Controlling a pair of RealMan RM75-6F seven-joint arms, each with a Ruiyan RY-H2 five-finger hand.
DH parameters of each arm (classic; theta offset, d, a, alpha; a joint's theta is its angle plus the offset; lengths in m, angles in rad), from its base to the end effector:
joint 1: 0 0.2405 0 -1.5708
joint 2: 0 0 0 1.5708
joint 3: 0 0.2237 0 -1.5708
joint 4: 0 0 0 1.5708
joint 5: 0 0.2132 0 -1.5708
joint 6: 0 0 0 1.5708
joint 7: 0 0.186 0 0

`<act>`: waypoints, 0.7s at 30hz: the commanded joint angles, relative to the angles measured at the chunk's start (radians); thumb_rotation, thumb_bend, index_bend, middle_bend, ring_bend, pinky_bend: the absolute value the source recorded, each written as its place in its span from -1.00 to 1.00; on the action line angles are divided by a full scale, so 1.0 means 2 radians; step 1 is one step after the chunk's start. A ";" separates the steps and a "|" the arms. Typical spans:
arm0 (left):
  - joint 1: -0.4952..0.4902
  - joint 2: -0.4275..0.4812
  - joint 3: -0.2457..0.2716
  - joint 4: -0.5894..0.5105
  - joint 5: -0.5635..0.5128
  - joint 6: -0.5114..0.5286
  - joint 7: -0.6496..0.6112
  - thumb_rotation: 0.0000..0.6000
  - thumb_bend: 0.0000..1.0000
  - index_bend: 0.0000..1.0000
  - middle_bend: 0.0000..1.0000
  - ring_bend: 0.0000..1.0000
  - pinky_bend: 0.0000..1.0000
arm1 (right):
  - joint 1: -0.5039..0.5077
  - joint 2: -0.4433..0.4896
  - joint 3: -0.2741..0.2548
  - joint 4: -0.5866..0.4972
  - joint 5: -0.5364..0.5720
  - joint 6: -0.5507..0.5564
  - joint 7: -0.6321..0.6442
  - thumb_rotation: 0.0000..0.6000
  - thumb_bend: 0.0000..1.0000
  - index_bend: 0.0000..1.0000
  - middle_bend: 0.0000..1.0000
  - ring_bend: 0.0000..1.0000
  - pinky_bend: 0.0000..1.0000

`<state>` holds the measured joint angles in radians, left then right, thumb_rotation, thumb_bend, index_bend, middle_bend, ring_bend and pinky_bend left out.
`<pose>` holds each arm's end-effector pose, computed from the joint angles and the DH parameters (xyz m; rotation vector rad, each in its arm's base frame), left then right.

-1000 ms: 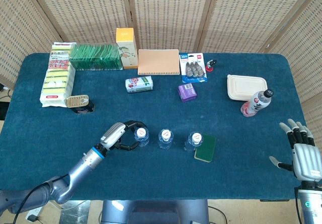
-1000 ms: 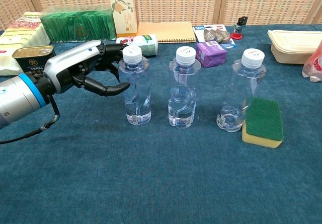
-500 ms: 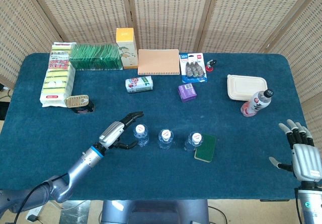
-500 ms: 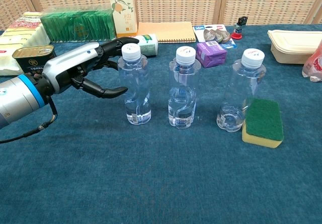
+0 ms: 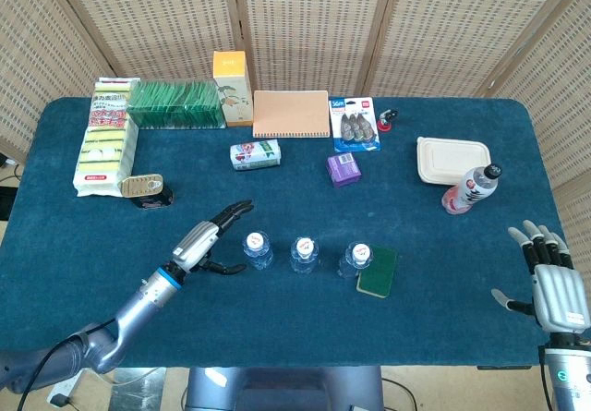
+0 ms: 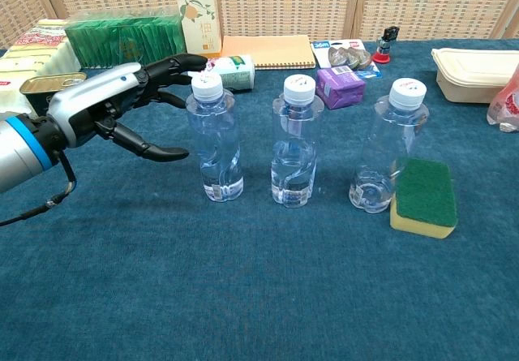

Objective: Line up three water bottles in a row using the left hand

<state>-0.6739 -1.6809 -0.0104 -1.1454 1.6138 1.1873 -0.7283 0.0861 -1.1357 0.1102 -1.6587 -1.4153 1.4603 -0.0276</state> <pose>-0.1277 0.3260 -0.0534 -1.8172 -1.4866 -1.5431 -0.2813 -0.2325 0.1443 1.2874 -0.9453 0.9212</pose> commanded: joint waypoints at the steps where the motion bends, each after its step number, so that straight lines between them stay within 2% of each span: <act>1: 0.007 0.016 0.006 -0.010 0.004 0.008 -0.001 1.00 -0.73 -1.00 -1.00 -1.00 -0.76 | 0.001 -0.001 -0.001 -0.002 0.000 -0.001 -0.003 1.00 -1.00 -0.71 -0.86 -0.99 -1.00; 5: 0.019 0.050 0.023 -0.033 0.015 0.021 0.000 1.00 -0.73 -1.00 -1.00 -1.00 -0.79 | 0.001 -0.001 -0.002 -0.004 -0.002 -0.002 -0.006 0.99 -1.00 -0.71 -0.86 -1.00 -1.00; 11: 0.050 0.140 0.060 -0.094 0.043 0.060 0.020 1.00 -0.74 -1.00 -1.00 -1.00 -0.82 | 0.001 -0.001 -0.004 -0.008 -0.005 -0.001 -0.010 0.99 -1.00 -0.71 -0.86 -0.99 -1.00; 15: 0.100 0.226 0.090 -0.157 0.047 0.111 0.083 1.00 -0.73 -1.00 -1.00 -1.00 -0.85 | 0.001 -0.001 -0.006 -0.012 -0.007 0.000 -0.015 1.00 -1.00 -0.71 -0.86 -0.99 -1.00; 18: 0.152 0.278 0.108 -0.195 0.027 0.152 0.169 1.00 -0.70 -1.00 -1.00 -1.00 -0.90 | -0.001 0.000 -0.005 -0.015 -0.008 0.004 -0.020 1.00 -1.00 -0.71 -0.86 -1.00 -1.00; 21: 0.198 0.307 0.112 -0.228 -0.004 0.186 0.251 1.00 -0.70 -1.00 -1.00 -1.00 -0.94 | -0.003 0.003 -0.003 -0.019 -0.008 0.012 -0.028 1.00 -1.00 -0.71 -0.86 -1.00 -1.00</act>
<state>-0.4075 -1.1647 0.1726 -1.4953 1.6676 1.4522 -0.4176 0.0828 -1.1331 0.1021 -1.6938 -1.4310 1.4774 -0.0767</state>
